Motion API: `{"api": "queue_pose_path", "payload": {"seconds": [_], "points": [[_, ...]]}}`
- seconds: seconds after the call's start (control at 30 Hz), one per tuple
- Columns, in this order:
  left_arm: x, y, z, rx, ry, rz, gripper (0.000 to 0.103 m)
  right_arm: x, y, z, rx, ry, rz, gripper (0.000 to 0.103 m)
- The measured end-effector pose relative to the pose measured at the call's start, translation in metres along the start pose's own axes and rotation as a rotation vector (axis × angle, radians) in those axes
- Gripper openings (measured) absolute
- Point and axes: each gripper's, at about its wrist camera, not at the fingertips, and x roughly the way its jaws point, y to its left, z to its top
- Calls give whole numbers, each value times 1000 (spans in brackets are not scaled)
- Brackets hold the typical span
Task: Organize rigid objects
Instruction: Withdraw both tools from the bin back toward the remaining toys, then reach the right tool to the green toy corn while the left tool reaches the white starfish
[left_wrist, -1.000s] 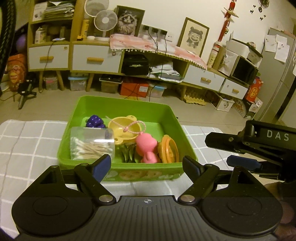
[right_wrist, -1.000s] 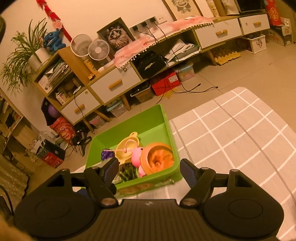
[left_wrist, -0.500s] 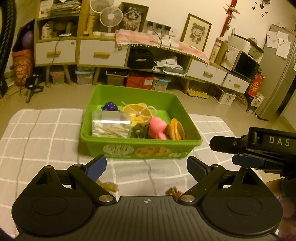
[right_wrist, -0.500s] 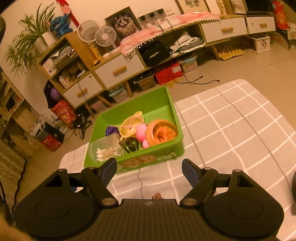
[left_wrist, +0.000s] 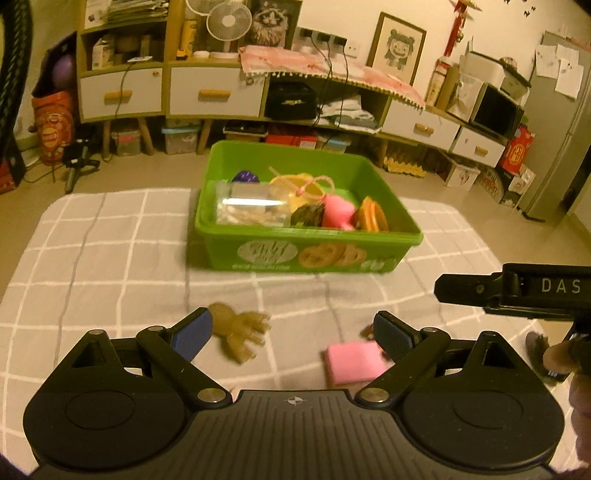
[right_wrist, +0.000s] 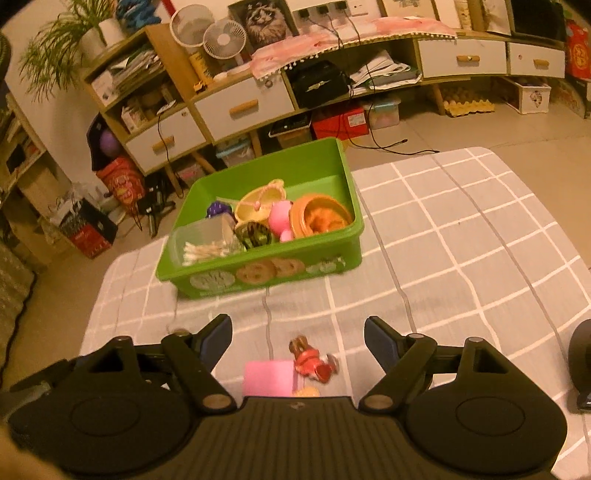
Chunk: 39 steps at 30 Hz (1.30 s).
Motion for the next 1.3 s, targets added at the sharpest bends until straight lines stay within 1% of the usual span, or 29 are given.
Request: {"api": "queue_pose_path", "payload": {"seconds": [0.13,0.23,0.33,0.53,0.7,0.8,0.83,0.9,1.0,1.07,1.17,1.3], "points": [[-3,8,-13,4,10,10,94,5,2,-11,-30,25,-6,69],[-4,16,-20,-11,19,18,94,9,3,-17,-56,38,-7,71],[-4,22,-23,-31,37,12,94,11,5,-26,-83,47,-1,72],[-5,28,-35,-40,56,8,94,14,8,-43,-174,66,-10,72],[-1,27,-49,-16,87,16,95,19,1,-58,-228,90,-30,72],[0,26,-56,8,90,19,95,23,-5,-63,-243,97,-35,72],[0,26,-58,17,89,20,95,23,-7,-65,-248,99,-35,74],[0,26,-62,30,85,20,95,21,-12,-68,-257,82,-26,77],[3,27,-69,42,94,17,95,17,-18,-72,-267,57,-22,77],[5,28,-74,52,100,17,95,14,-20,-74,-278,46,-3,77],[8,27,-80,73,100,20,95,12,-25,-80,-293,45,39,78],[8,27,-87,99,77,20,94,15,-28,-92,-337,48,59,78]]}}
